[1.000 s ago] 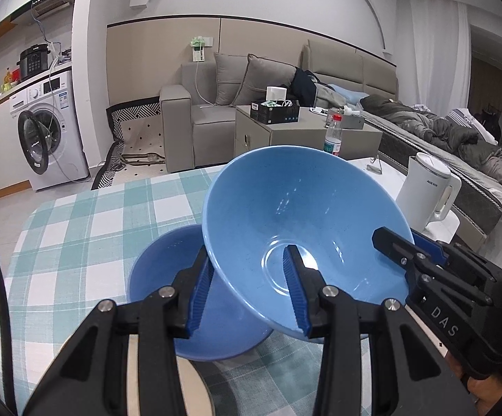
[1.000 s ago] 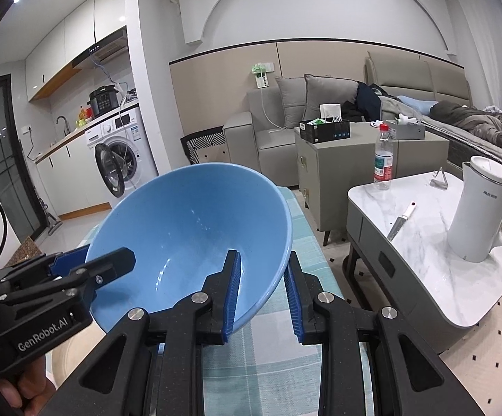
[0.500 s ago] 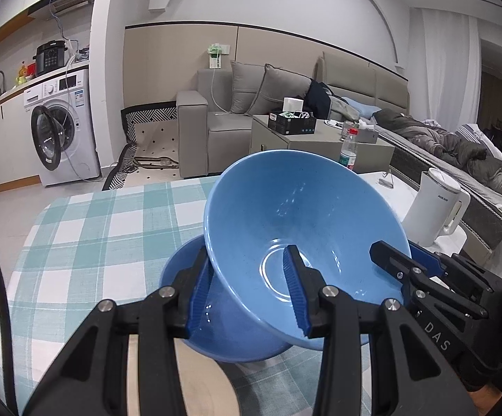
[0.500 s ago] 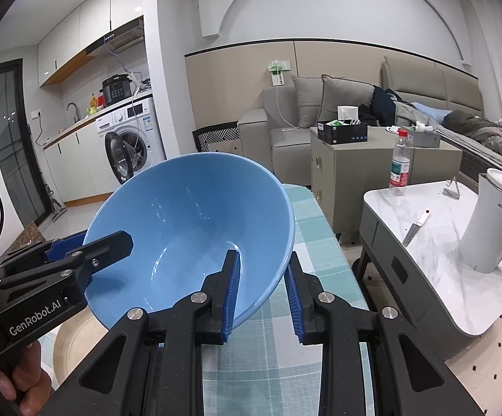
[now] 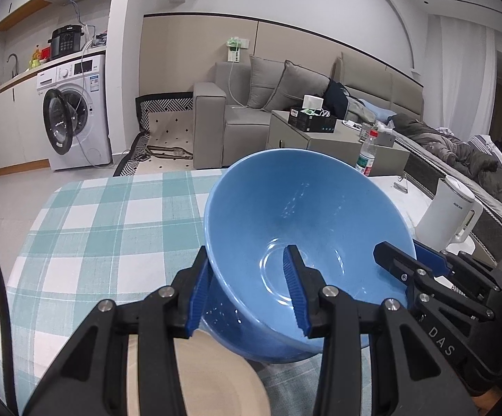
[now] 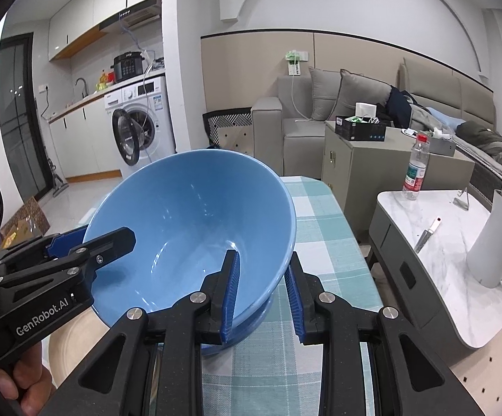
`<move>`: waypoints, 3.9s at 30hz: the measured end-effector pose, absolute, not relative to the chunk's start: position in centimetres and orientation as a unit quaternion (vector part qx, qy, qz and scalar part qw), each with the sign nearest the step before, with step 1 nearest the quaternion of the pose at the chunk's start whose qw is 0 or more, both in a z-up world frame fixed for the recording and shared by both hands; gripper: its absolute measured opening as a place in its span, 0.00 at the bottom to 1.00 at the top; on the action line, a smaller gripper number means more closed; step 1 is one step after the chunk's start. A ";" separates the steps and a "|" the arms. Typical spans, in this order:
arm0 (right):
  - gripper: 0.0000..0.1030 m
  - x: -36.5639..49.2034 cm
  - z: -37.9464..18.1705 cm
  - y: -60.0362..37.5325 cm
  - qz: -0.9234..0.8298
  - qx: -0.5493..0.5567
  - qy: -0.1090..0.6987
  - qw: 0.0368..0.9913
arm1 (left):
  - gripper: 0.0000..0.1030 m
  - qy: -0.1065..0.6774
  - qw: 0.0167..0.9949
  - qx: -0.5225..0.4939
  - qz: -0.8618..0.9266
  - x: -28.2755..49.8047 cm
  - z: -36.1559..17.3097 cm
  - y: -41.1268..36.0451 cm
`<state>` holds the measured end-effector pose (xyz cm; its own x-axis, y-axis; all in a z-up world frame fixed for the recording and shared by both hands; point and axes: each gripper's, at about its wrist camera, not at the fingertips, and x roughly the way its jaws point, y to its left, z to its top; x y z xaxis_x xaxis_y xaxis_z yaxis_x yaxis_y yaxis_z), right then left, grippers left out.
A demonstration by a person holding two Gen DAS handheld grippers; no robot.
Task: Organize plates and bowls
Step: 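Lower the lighter bowl into the darker bowl and open the left tool, then pull the open left tool away from the nested blue bowls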
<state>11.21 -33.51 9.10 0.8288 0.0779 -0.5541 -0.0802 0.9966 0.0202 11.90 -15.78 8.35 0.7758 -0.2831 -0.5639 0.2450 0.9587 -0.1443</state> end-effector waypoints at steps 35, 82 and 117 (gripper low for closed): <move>0.26 15.3 4.6 -32.0 0.032 -0.024 0.359 0.932 | 0.39 0.363 0.923 -0.024 -0.128 14.8 4.0 -15.6; 0.96 14.0 3.5 -34.9 0.075 0.019 0.340 0.937 | 1.00 0.375 0.918 -0.034 -0.127 15.5 2.9 -12.9; 0.99 15.8 1.6 -37.5 0.071 0.078 0.363 0.926 | 1.00 0.424 0.899 -0.036 -0.104 17.2 0.8 -13.2</move>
